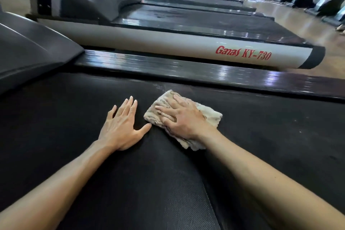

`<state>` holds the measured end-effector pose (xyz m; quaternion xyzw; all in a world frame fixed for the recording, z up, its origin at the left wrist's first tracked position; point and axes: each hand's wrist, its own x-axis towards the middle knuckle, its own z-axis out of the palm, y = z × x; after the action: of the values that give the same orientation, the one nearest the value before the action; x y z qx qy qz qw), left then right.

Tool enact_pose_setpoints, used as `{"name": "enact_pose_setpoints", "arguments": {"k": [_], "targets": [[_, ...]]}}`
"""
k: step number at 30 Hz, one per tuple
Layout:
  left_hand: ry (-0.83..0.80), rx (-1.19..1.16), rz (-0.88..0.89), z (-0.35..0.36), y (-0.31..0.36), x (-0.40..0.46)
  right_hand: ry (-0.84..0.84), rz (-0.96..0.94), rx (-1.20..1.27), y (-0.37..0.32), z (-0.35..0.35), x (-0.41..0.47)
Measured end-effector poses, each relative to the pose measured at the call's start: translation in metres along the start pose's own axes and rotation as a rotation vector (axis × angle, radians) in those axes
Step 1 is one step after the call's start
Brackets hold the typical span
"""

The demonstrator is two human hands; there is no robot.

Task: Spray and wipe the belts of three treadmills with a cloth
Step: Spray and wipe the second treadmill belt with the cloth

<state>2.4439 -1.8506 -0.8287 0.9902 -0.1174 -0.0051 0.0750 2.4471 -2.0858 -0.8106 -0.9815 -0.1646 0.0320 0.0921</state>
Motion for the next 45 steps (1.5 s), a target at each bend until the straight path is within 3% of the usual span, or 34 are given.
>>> {"name": "enact_pose_setpoints", "arguments": {"k": [3, 6, 9, 12, 15, 20, 25, 28, 33, 37, 40, 45], "targets": [[-0.031, 0.003, 0.010, 0.000, -0.001, -0.002, 0.002, -0.067, 0.061, 0.020, -0.001, -0.041], [-0.057, 0.007, 0.014, -0.003, -0.001, -0.002, 0.004, 0.088, 0.015, 0.050, -0.012, -0.015], [-0.078, -0.002, 0.015, -0.007, 0.001, -0.002, 0.001, 0.164, -0.049, 0.031, -0.010, 0.036], [-0.107, -0.009, 0.015, -0.009, 0.001, -0.003, 0.002, 0.073, -0.008, -0.001, -0.001, 0.043], [-0.127, -0.008, 0.018, -0.007, 0.000, -0.002, -0.016, -0.005, 0.024, 0.010, -0.005, 0.006], [-0.117, 0.015, 0.014, -0.007, 0.002, 0.001, -0.016, 0.189, 0.010, 0.058, -0.017, 0.034], [-0.093, 0.027, 0.003, -0.004, 0.003, 0.000, 0.016, 0.127, -0.068, -0.004, 0.002, 0.123], [-0.094, 0.035, 0.007, -0.005, 0.004, 0.000, 0.018, 0.116, -0.064, -0.014, 0.005, 0.133], [-0.098, 0.000, -0.005, -0.008, 0.004, -0.001, 0.034, 0.052, -0.053, 0.042, -0.010, 0.080], [-0.101, -0.008, 0.002, -0.008, 0.003, 0.000, 0.037, 0.198, -0.034, 0.090, -0.020, 0.041], [-0.091, -0.017, 0.005, -0.007, 0.005, 0.000, 0.038, 0.223, -0.065, 0.067, -0.017, 0.065], [-0.069, -0.014, -0.002, -0.006, 0.007, 0.000, 0.058, 0.074, -0.111, -0.019, -0.002, 0.114]]}}
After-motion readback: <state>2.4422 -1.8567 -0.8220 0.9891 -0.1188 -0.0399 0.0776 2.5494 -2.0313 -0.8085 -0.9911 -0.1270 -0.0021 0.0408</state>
